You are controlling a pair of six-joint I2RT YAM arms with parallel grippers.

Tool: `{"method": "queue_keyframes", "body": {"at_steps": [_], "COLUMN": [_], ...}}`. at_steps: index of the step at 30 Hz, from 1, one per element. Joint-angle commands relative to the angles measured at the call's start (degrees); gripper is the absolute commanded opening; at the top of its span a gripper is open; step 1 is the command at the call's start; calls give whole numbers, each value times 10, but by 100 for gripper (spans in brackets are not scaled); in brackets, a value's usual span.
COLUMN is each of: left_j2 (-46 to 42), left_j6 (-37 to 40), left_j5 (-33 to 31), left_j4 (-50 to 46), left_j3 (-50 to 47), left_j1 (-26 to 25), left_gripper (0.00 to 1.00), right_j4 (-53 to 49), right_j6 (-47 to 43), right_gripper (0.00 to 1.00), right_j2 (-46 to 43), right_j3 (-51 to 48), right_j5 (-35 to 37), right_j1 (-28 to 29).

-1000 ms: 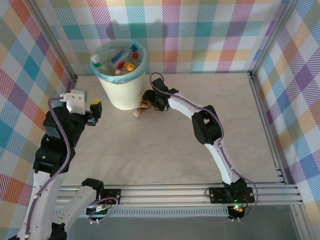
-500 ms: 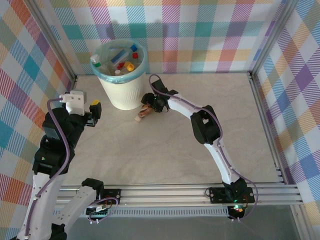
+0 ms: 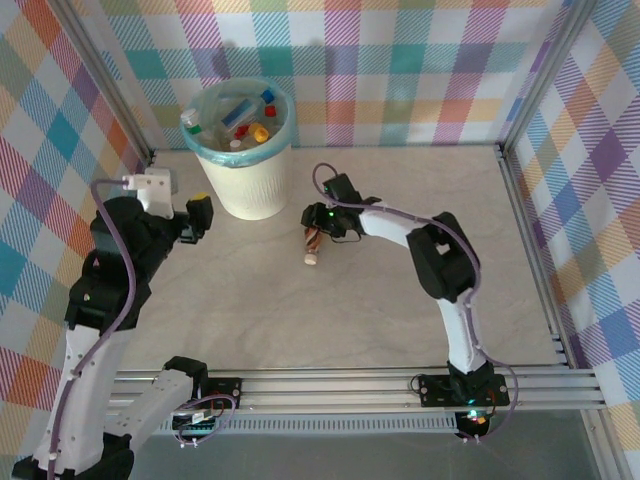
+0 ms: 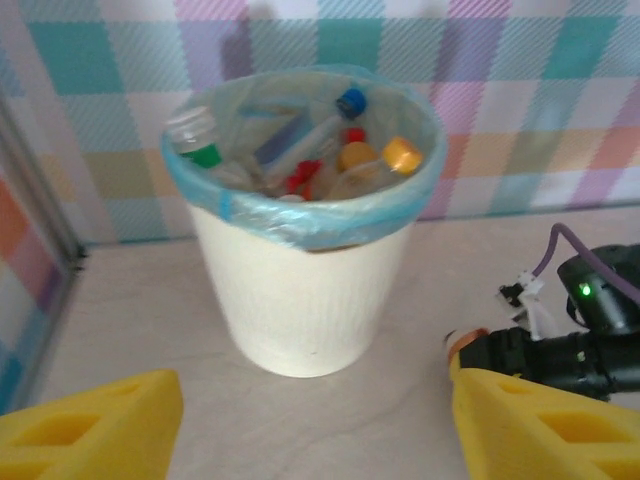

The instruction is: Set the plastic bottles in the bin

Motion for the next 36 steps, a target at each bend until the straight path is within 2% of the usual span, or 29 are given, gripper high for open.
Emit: {"method": "queue_keyframes", "body": {"at_steps": [1, 7, 9, 13, 17, 21, 24, 31, 36], "left_j2": [43, 134, 163, 216, 241, 260, 272, 290, 298], "left_j6": [-84, -173, -171, -135, -121, -104, -92, -78, -77], "left_j5": [117, 332, 365, 385, 402, 381, 347, 317, 327], "left_j4": [-28, -17, -35, -110, -121, -132, -147, -163, -164], "left_j3": [62, 148, 176, 231, 235, 239, 247, 239, 232], "left_j1": [-1, -10, -26, -63, -106, -144, -157, -174, -185], "left_gripper": [78, 84, 84, 86, 86, 87, 87, 86, 85], "right_j4": [107, 168, 175, 194, 191, 183, 177, 189, 195], "right_j6": [-107, -256, -295, -340, -349, -360, -366, -366, -362], "right_gripper": [52, 50, 50, 51, 49, 48, 48, 48, 49], "right_j2": [-126, -308, -354, -429, -462, -477, -480, -481, -475], "right_j3": [-78, -210, -235, -267, -264, -255, -252, -252, -249], "right_j5": [-31, -49, -48, -57, -78, -84, -91, -89, -89], "right_j1": [0, 25, 38, 54, 62, 75, 84, 102, 109]}}
